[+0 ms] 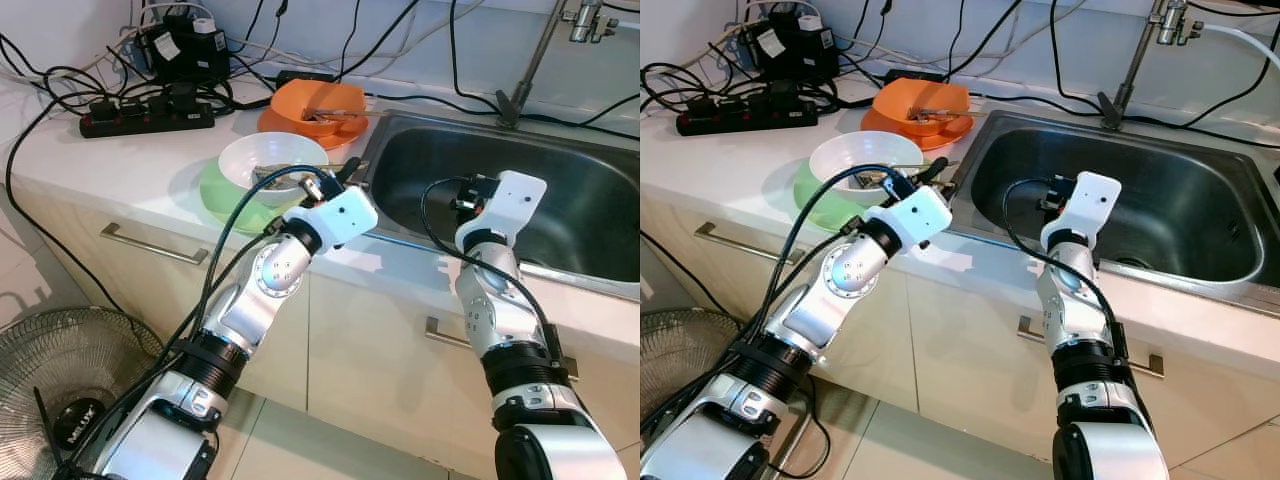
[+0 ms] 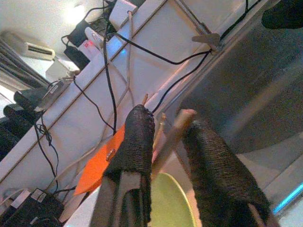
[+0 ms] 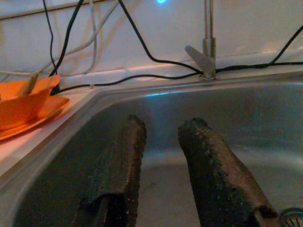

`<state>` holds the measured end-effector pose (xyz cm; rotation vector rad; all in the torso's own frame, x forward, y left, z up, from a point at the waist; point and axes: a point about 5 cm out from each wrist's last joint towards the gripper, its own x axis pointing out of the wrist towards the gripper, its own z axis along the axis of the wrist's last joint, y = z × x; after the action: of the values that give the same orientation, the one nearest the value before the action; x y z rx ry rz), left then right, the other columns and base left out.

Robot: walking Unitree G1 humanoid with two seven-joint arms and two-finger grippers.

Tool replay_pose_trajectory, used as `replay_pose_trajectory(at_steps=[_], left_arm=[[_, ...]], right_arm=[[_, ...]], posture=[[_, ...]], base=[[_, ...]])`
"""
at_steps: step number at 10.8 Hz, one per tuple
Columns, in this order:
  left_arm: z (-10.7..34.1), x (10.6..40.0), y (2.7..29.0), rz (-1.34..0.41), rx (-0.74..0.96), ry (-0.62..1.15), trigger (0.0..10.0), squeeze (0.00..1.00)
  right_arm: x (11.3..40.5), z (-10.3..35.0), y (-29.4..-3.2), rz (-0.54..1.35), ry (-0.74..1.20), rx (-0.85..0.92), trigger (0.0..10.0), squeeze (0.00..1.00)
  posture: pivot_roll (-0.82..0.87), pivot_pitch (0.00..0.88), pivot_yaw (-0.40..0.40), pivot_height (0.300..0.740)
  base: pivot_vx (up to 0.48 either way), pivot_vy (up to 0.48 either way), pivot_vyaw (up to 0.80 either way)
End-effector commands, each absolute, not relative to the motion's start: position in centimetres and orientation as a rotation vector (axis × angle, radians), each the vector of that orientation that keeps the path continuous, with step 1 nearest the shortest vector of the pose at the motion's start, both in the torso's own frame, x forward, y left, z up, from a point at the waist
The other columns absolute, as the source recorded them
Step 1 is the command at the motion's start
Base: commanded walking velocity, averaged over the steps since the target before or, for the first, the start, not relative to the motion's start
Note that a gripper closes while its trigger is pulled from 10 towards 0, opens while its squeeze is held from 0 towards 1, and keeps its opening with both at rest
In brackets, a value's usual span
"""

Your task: Kitchen organization

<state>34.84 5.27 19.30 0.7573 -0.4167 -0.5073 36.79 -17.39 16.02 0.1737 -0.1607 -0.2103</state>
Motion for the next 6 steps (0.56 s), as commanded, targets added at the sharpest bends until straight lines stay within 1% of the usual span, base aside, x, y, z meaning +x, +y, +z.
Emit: replay_pose_trajectory(at_steps=[1,6], left_arm=[[19.5,35.0,5.0,-0.513,0.779,-0.421,0.0,0.0],[20.6,35.1,5.0,-0.484,0.785,-0.46,0.0,0.0]], right_arm=[[36.9,16.6,-17.5,-0.216,-0.183,0.17,10.0,0.0],[36.9,16.6,-17.5,-0.215,-0.182,0.169,10.0,0.0]], posture=[[0.17,0.022,-0.003,0.74],[0.18,0.018,-0.006,0.74]], base=[[0.0,0.0,0.0],[0.0,0.0,0.0]])
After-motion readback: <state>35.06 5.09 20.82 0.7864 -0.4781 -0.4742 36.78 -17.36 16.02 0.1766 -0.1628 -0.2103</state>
